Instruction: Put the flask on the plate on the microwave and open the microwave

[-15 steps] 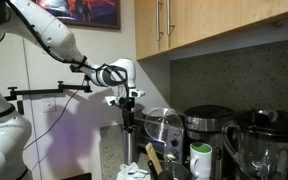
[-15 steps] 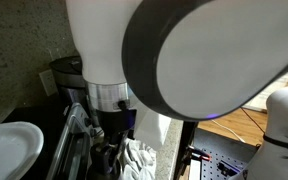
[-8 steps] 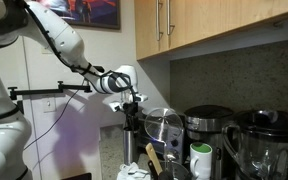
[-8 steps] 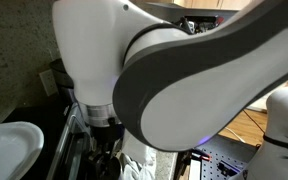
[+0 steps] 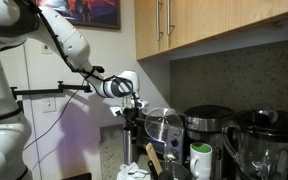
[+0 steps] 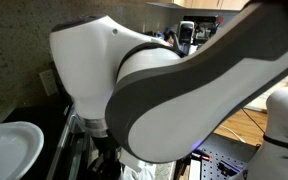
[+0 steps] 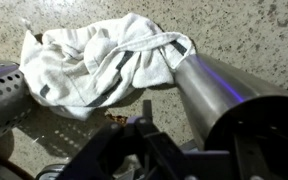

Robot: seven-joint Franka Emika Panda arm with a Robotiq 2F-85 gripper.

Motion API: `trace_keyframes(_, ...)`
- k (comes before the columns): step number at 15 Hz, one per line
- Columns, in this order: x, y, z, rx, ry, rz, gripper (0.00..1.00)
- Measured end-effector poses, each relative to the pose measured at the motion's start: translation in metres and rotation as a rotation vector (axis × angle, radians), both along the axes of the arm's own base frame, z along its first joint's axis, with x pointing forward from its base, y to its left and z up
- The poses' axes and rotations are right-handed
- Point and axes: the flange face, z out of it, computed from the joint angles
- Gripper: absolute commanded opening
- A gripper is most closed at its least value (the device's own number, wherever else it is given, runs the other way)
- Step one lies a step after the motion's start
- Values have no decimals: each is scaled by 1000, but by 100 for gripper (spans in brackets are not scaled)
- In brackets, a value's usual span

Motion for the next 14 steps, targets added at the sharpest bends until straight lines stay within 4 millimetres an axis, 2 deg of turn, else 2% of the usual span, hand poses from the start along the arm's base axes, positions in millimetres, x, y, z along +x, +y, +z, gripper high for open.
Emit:
trace_keyframes(2, 1, -1, 0, 1, -2, -16, 12)
trace_keyframes(4, 2, -1, 2, 4, -2, -23, 2)
trace_keyframes(6, 4, 1, 5, 12, -6, -29, 0)
trace_keyframes(7, 5, 1, 7, 20, -7, -35, 5)
trace_keyframes(14, 8, 5, 14, 82, 31, -95, 5)
